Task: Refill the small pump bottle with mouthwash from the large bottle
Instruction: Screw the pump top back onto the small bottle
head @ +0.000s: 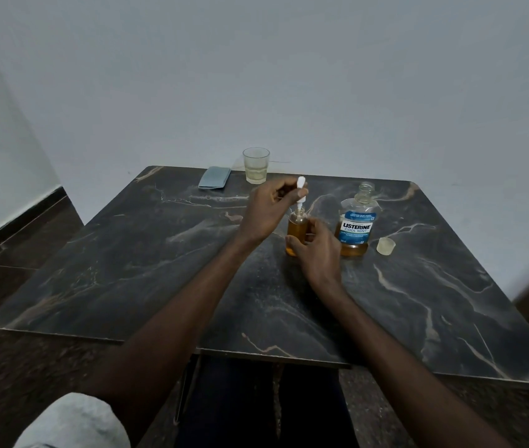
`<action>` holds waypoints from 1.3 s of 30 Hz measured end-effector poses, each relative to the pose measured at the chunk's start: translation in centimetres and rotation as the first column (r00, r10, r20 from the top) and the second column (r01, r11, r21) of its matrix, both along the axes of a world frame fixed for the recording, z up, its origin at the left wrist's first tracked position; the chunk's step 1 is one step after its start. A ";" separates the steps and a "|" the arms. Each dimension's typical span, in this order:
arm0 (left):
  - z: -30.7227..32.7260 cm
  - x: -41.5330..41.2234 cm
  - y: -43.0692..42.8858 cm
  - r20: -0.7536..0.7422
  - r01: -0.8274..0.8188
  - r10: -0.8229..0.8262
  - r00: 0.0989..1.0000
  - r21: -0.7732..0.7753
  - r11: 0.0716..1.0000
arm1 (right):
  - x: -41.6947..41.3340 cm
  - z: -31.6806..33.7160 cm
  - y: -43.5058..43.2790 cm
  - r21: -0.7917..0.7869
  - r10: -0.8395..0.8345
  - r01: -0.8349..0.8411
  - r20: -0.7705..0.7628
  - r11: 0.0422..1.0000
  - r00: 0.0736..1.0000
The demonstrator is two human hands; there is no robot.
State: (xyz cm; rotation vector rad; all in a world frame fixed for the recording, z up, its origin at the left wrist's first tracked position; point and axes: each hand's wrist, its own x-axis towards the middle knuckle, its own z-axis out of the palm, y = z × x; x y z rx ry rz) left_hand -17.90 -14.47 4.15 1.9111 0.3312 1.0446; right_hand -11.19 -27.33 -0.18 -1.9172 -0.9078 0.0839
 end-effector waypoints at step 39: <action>-2.9 -0.4 -2.5 -0.015 -0.039 0.036 0.999 -0.255 0.966 | 0.4 -0.4 0.4 -0.054 -0.017 0.021 0.077 0.998 0.997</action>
